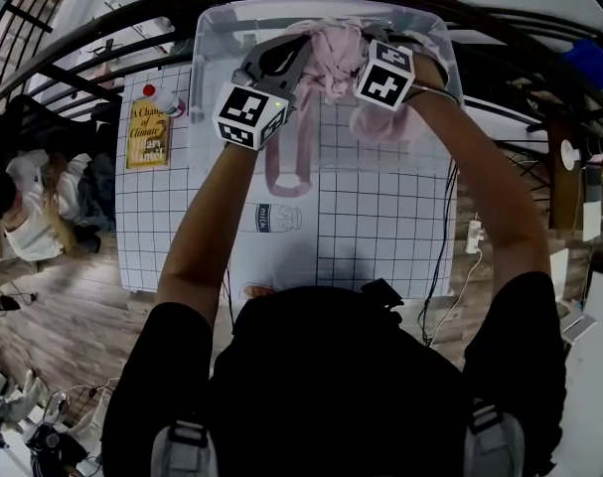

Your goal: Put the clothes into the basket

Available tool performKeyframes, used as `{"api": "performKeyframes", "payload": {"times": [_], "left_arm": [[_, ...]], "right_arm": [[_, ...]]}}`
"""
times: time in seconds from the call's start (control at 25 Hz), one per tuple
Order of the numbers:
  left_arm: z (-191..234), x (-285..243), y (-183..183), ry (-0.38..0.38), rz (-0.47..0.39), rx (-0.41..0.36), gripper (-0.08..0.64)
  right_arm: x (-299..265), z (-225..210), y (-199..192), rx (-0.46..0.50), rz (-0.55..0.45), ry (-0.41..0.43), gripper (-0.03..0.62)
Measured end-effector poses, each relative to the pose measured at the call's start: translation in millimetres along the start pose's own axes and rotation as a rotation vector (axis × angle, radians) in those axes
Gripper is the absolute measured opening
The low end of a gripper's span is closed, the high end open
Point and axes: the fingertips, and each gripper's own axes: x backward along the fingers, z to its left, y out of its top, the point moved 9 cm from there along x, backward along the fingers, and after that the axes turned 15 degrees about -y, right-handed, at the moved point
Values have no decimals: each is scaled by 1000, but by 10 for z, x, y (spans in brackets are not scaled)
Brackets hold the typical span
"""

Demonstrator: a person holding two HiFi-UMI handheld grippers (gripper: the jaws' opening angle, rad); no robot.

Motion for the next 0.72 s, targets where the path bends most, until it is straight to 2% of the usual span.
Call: {"api": "performKeyframes", "payload": {"times": [0.16, 0.48, 0.72], "left_arm": [[78, -67, -215, -7, 3, 34, 2], [162, -149, -529, -52, 5, 22, 2], [184, -273, -701, -105, 46, 11, 2]], "right_arm": [[-260, 140, -122, -7, 9, 34, 302], [-666, 506, -273, -30, 11, 107, 302], [-906, 868, -356, -22, 17, 167, 302]]}}
